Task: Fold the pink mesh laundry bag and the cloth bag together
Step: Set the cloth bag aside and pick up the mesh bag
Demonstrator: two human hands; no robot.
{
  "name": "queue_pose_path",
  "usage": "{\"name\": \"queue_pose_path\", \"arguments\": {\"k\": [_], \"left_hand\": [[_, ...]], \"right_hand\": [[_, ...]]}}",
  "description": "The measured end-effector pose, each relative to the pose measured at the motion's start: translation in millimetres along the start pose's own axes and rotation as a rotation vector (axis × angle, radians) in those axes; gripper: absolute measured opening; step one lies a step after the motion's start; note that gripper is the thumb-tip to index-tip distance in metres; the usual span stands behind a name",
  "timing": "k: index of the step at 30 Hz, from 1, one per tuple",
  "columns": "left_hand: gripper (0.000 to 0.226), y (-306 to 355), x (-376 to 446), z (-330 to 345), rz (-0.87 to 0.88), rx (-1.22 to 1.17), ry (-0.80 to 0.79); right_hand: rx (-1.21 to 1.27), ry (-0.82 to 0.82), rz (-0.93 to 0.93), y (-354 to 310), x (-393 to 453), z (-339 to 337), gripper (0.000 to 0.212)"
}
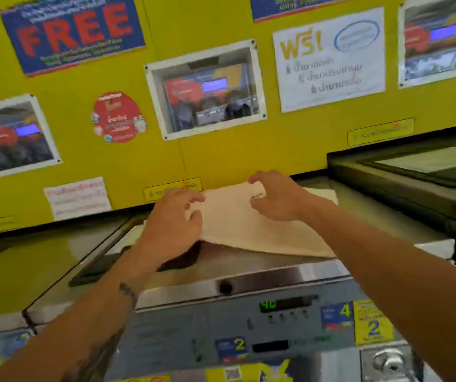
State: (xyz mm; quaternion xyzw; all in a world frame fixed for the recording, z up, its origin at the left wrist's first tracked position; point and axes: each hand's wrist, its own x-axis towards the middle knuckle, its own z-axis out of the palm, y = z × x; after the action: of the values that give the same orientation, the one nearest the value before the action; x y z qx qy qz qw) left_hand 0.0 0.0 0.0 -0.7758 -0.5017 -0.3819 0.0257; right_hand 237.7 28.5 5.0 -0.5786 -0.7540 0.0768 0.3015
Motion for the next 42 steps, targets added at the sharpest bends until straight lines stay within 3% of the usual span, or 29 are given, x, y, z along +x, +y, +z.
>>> {"name": "queue_pose_path", "arguments": {"k": [4, 7, 10, 16, 23, 29, 31, 33, 36, 39, 42], "left_hand": [[0.036, -23.8, 59.2, 42.9, -0.094, 0.184, -0.129], [0.041, -35.6, 60.8, 68.1, -0.115, 0.248, -0.183], [0.038, -42.3, 49.8, 69.4, -0.122, 0.182, -0.106], [0.028, -42.1, 53.5, 59.3, -0.037, 0.021, 0.038], [0.024, -28.8, 107.3, 39.1, 0.249, -0.128, 0.047], [0.019, -28.6, 125.3, 38.9, 0.355, -0.287, 0.028], [0.016, -39.3, 116.4, 44.5, 0.353, -0.278, -0.078], [0.017, -48.0, 107.9, 52.9, 0.345, -0.256, -0.258], [0.019, -49.9, 98.6, 64.5, 0.373, -0.225, -0.419], [0.045, -49.1, 93.2, 72.8, 0.342, -0.224, -0.483], [0.084, -53.3, 87.1, 78.0, 0.264, -0.171, -0.587]], "right_hand": [[-0.17, -0.196, 0.13, 33.3, 49.7, 15.9, 0.074], [-0.251, -0.225, 0.107, 50.3, 58.8, 27.6, 0.067], [-0.256, -0.172, 0.076, 40.3, 50.5, 27.0, 0.057], [-0.235, 0.081, 0.068, 24.7, 39.2, 19.8, 0.029], [-0.349, 0.406, 0.145, 13.5, 25.7, -9.8, 0.022], [-0.624, 0.565, 0.466, 2.8, 10.9, -75.2, 0.014], [-0.671, 0.41, 0.693, 9.4, -0.3, -83.2, 0.018], [-0.693, 0.134, 0.827, 13.9, -7.4, -75.0, 0.036], [-0.647, 0.0, 0.688, 13.1, -8.6, -44.5, 0.071], [-0.556, -0.099, 0.599, 4.2, -5.0, -5.4, 0.064], [-0.443, -0.187, 0.737, 8.7, -2.3, 19.4, 0.059]]}}
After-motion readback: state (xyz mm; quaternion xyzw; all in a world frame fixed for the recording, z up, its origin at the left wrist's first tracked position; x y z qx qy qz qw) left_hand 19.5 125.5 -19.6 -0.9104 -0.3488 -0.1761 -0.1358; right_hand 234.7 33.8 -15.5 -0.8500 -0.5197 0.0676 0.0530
